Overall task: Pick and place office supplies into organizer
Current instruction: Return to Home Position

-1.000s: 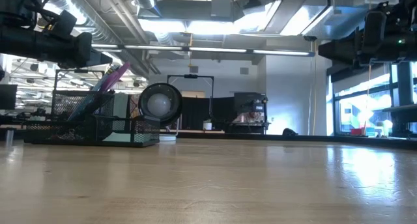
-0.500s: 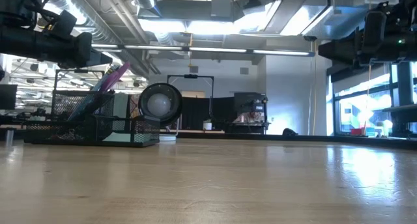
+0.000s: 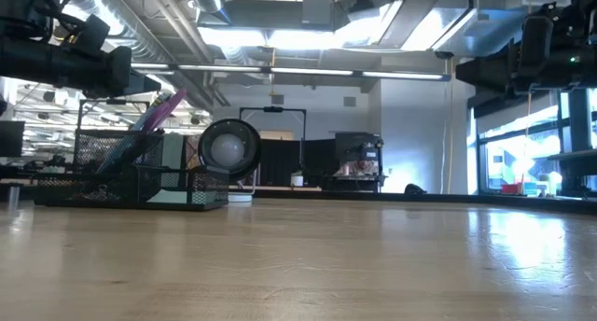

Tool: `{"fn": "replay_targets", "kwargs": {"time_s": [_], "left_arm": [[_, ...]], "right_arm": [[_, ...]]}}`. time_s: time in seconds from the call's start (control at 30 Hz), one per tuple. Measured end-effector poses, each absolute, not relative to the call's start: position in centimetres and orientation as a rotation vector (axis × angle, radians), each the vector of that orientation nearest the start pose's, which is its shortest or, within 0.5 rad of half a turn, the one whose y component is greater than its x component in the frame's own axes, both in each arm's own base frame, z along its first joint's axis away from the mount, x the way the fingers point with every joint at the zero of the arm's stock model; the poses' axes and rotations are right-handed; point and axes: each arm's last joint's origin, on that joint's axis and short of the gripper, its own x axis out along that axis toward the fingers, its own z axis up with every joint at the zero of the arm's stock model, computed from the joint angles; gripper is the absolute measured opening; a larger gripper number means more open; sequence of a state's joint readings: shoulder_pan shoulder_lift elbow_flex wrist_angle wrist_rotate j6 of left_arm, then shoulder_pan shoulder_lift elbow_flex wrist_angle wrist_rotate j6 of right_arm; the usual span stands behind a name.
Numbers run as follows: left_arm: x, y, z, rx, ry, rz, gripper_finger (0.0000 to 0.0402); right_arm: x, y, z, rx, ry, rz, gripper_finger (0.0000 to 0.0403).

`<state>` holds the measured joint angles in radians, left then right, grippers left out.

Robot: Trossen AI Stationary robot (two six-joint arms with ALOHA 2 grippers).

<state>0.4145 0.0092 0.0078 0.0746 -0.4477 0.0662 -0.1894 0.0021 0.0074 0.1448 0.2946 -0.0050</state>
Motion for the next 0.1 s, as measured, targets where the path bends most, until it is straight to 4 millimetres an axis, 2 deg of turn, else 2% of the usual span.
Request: {"fn": "replay_targets", "kwargs": {"time_s": [0.1], "left_arm": [[8.16, 4.96, 17.24, 0.061, -0.047, 0.864, 0.0031]], "right_arm": [[9.18, -2.62, 17.96, 0.003, -0.150, -0.484, 0.0126]]}}
